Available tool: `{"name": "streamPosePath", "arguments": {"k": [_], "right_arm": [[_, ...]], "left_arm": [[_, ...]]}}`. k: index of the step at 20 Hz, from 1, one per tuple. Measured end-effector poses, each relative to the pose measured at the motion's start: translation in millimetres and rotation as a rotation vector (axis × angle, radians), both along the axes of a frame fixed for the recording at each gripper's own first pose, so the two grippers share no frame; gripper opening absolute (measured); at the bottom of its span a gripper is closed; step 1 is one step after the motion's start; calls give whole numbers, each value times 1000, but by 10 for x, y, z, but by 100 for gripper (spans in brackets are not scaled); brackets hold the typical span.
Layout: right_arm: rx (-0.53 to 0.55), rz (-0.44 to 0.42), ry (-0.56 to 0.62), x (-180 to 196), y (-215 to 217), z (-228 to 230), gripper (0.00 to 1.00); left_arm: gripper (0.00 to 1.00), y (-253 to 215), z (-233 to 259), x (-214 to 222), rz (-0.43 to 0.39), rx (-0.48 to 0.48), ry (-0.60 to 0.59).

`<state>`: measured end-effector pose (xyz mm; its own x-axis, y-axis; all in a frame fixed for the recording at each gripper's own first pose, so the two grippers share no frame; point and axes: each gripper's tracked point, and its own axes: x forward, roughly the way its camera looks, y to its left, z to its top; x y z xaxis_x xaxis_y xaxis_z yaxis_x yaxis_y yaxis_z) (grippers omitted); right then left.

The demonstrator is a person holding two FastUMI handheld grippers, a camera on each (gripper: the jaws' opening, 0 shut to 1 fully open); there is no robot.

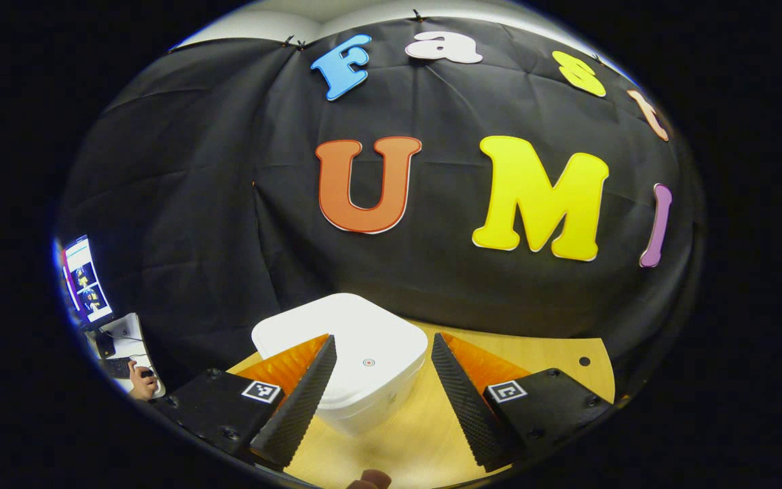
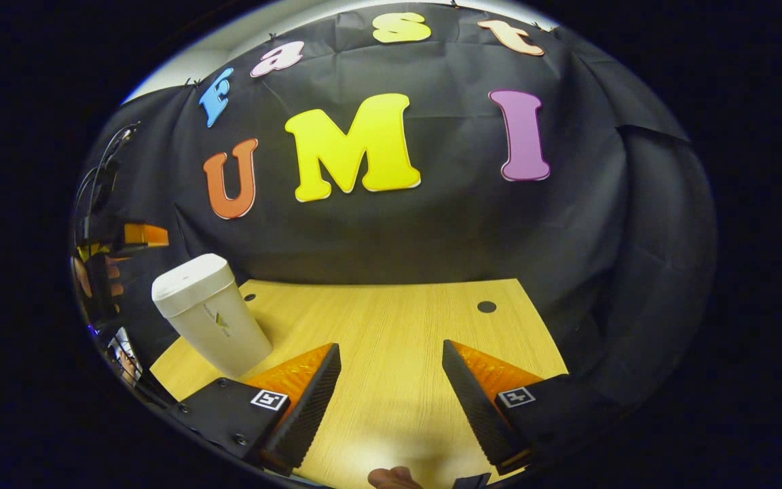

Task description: Press the lid of the desktop garbage bin to open it, pick up the crumpled paper on the desktop and throw it into the bin, then pick up the pop can on the desktop and drop it into the bin, and finally close the garbage bin lid.

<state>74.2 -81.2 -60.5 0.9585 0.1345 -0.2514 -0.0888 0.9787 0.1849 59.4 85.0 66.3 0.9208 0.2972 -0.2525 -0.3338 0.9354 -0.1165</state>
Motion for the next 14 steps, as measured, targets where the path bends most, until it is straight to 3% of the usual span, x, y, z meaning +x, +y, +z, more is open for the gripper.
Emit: {"name": "streamPosePath", "arguments": {"k": [9, 14], "right_arm": [[-52, 19, -140, -255, 434, 661, 96], [-99, 63, -215, -462, 783, 845, 94]], "left_arm": [[95, -734, -373, -404, -200, -15, -4], [94, -802, -335, -465, -248, 75, -39]]}}
